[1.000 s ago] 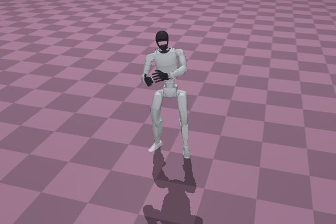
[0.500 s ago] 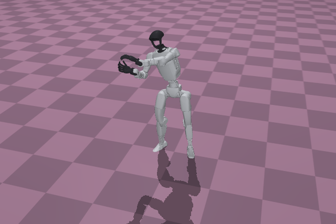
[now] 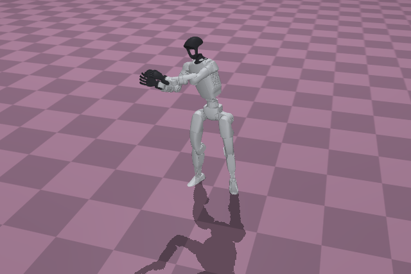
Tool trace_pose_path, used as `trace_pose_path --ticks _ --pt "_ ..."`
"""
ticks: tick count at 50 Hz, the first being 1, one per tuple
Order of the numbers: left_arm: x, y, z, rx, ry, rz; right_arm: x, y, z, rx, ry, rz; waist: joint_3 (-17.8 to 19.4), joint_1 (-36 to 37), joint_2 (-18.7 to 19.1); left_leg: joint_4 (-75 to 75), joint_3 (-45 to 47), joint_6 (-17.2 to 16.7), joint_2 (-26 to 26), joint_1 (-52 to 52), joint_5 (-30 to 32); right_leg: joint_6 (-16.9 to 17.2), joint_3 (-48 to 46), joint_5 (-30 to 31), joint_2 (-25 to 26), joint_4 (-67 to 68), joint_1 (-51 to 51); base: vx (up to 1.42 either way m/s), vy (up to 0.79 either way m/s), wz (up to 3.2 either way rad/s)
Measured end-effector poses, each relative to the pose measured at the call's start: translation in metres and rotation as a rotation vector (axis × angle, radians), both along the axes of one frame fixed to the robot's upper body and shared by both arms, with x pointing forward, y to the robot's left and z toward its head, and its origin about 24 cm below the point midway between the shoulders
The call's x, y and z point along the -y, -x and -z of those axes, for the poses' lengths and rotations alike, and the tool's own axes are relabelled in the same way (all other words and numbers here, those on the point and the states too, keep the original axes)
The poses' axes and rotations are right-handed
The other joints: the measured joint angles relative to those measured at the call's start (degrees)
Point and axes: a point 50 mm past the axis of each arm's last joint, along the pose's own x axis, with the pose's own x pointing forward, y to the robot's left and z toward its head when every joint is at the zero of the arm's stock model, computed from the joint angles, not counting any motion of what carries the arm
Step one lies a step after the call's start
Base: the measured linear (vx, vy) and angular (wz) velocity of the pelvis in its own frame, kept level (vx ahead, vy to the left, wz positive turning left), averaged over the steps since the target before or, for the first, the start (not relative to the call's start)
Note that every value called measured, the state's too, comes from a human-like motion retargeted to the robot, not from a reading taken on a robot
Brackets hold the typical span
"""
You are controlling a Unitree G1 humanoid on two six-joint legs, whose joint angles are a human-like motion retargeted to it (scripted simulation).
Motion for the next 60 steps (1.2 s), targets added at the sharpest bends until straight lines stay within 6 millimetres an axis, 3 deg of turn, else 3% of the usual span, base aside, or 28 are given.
trace_pose_path --ticks 5,7,8,10,12,13,15,17,21,25,30,36,40,44,48,51,54,60 --pt "-0.036 0.011 0.014 -0.269 0.36 0.229 0.012 0.012 0.006 -0.033 0.105 -0.056 -1.4 4.6 -2.3 0.2 -1.9 0.5 0.1 0.3 -0.7 -0.1 -1.7 -0.5 -0.2 -0.1 1.6 0.01 0.01 0.33" --pt "-0.055 0.013 0.032 -0.394 0.489 0.294 0.019 0.015 0.02 -0.091 0.145 -0.064 -1.7 6.6 -3.4 0.4 -2.7 0.6 0.3 0.3 -0.9 -0.2 -2.5 -0.7 -0.1 -0.2 2.3 0.01 0.0 0.35" --pt "-0.065 0.012 0.044 -0.45 0.511 0.304 0.024 0.015 0.029 -0.155 0.272 -0.027 -1.9 7.7 -4.1 0.5 -3.1 0.8 0.4 0.3 -1.1 -0.2 -2.9 -0.7 -0.1 -0.3 2.6 0.0 0.0 0.37" --pt "-0.087 0.013 0.066 -0.573 0.691 0.341 0.029 0.024 0.047 -0.167 0.038 -0.142 -1.6 9.7 -5.4 0.8 -4.1 0.8 0.6 0.1 -1.3 -0.5 -3.8 -0.9 0.0 -0.5 3.2 0.0 0.0 0.41" --pt "-0.11 0.012 0.096 -0.668 0.717 0.315 0.037 0.027 0.068 -0.256 0.144 -0.185 -1.6 11.6 -6.8 1.1 -5.0 1.0 0.7 -0.3 -1.5 -0.6 -4.7 -1.0 -0.1 -0.5 3.6 -0.01 0.01 0.44" --pt "-0.123 0.012 0.109 -0.704 0.78 0.282 0.048 0.029 0.079 -0.32 0.179 -0.096 -1.3 12.6 -7.5 1.2 -5.5 1.1 0.7 -0.5 -1.5 -0.6 -5.2 -1.0 -0.2 -0.5 3.7 -0.01 0.01 0.46" --pt "-0.15 0.014 0.135 -0.773 0.914 0.217 0.062 0.038 0.099 -0.371 0.05 -0.058 -0.7 14.4 -8.7 1.2 -6.6 1.0 0.7 -0.9 -1.5 -0.8 -6.3 -1.1 -0.2 -0.5 4.0 -0.02 0.02 0.49" --pt "-0.177 0.016 0.158 -0.834 1.131 0.165 0.073 0.048 0.118 -0.37 -0.239 -0.065 0.2 15.9 -9.6 1.2 -7.6 0.8 0.7 -1.4 -1.3 -1.0 -7.4 -1.1 -0.3 -0.6 4.3 -0.02 0.03 0.5" --pt "-0.225 0.02 0.197 -0.902 1.43 0.012 0.103 0.057 0.15 -0.476 -0.415 0.046 1.4 18.3 -11.2 0.5 -9.4 0.6 0.4 -2.3 -0.7 -1.3 -9.3 -0.9 -0.6 -0.8 4.4 -0.03 0.04 0.44" --pt "-0.266 0.018 0.213 -0.887 1.572 -0.197 0.128 0.053 0.166 -0.588 -0.482 0.135 2.2 19.8 -12.1 -0.7 -10.6 0.3 -0.1 -2.9 0.2 -1.7 -10.6 -0.4 -0.9 -1.2 4.3 -0.04 0.06 0.3" --pt "-0.297 0.01 0.202 -0.834 1.517 -0.369 0.138 0.035 0.16 -0.683 -0.374 0.139 2.0 20.5 -12.8 -1.9 -10.9 -0.1 -0.6 -3.3 1.0 -1.9 -11.2 0.2 -1.0 -1.8 3.9 -0.04 0.06 0.1" --pt "-0.31 -0.01 0.163 -0.791 1.27 -0.419 0.121 -0.002 0.122 -0.682 -0.119 0.031 1.7 20.1 -13.4 -2.5 -10.4 -0.2 -0.9 -3.7 1.3 -1.9 -10.7 0.9 -1.2 -1.9 3.0 -0.02 0.03 -0.02" --pt "-0.33 -0.02 0.138 -0.743 1.125 -0.585 0.126 -0.02 0.098 -0.703 -0.037 0.054 1.4 19.7 -13.6 -2.5 -9.8 -0.2 -0.9 -3.8 1.3 -1.8 -10.1 1.1 -1.3 -1.8 2.4 0.0 0.0 0.0" --pt "-0.356 -0.021 0.109 -0.633 1.045 -0.795 0.142 -0.024 0.062 -0.695 0.097 0.224 1.1 19.4 -13.8 -2.4 -9.2 -0.3 -1.1 -3.8 1.2 -1.6 -9.6 1.3 -1.4 -1.7 2.1 0.0 0.0 0.0" --pt "-0.368 -0.021 0.076 -0.504 0.848 -0.972 0.146 -0.024 0.016 -0.659 0.49 0.541 0.1 19.3 -14.1 -2.3 -8.7 -0.4 -1.2 -3.7 1.0 -1.0 -9.1 1.5 -1.6 -1.6 1.8 0.0 0.0 0.0" --pt "-0.363 -0.026 0.056 -0.43 0.594 -1.078 0.135 -0.029 -0.012 -0.633 0.829 0.767 -1.0 19.2 -14.3 -2.0 -8.2 -0.4 -1.2 -3.7 0.8 -0.5 -8.6 1.5 -1.7 -1.4 1.5 0.0 0.0 0.0" --pt "-0.345 -0.036 0.04 -0.356 0.307 -1.141 0.112 -0.039 -0.029 -0.577 1.082 0.903 -2.2 19.1 -14.6 -1.7 -7.7 -0.3 -1.2 -3.7 0.4 -0.2 -8.1 1.4 -1.7 -1.2 1.3 0.0 0.0 0.0" --pt "-0.279 -0.058 0.026 -0.162 -0.221 -1.092 0.042 -0.058 -0.04 -0.365 1.343 0.941 -3.9 19.2 -15.0 -0.8 -6.9 0.0 -0.9 -3.8 -0.3 0.0 -7.2 1.3 -1.5 -1.0 0.8 0.0 0.0 0.0"
